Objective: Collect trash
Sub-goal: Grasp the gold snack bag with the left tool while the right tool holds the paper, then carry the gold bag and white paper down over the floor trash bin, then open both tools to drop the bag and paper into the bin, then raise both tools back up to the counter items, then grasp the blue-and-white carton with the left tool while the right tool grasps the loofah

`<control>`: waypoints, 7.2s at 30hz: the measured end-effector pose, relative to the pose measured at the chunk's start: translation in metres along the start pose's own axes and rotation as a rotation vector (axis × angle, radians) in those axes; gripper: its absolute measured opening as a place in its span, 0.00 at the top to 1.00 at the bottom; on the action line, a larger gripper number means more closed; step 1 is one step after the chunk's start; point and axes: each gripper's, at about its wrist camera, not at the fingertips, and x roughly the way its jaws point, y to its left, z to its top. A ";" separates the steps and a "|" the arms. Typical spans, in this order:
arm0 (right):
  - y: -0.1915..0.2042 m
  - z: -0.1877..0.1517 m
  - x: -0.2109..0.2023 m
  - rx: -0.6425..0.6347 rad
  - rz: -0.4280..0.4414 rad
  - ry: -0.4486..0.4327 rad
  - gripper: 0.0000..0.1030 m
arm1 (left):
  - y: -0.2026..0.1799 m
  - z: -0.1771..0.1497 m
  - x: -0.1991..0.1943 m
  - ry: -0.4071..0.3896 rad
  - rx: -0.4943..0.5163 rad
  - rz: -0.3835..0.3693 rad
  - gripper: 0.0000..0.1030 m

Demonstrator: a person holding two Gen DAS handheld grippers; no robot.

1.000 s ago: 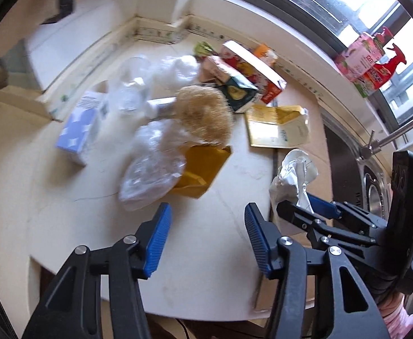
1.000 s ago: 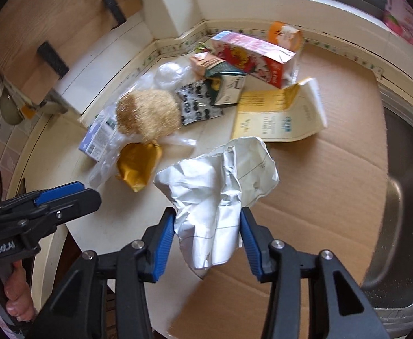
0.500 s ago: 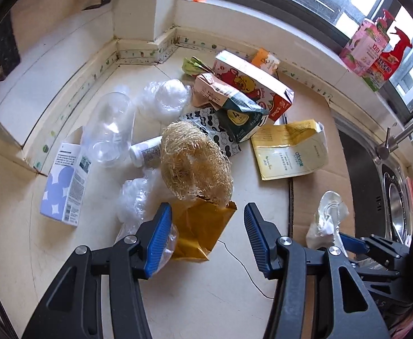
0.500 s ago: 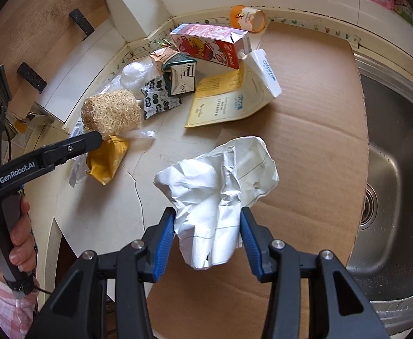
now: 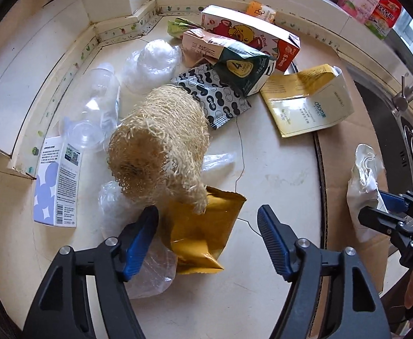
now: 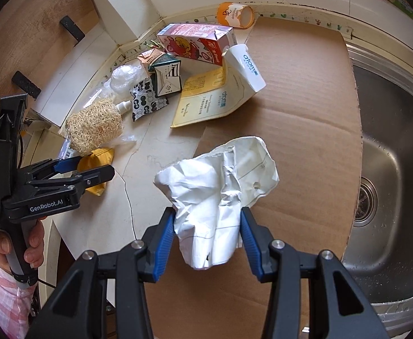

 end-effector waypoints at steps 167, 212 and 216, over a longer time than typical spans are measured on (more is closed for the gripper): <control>0.177 -0.189 -0.194 -0.385 0.092 -0.413 0.26 | 0.002 -0.250 -0.264 -0.454 -0.028 0.103 0.22; 0.117 0.103 0.072 -0.189 0.030 -0.070 0.27 | 0.113 -0.010 -0.011 -0.309 -0.059 0.404 0.18; 0.117 0.108 0.085 -0.172 0.013 -0.051 0.28 | 0.121 0.000 -0.003 -0.278 -0.090 0.349 0.29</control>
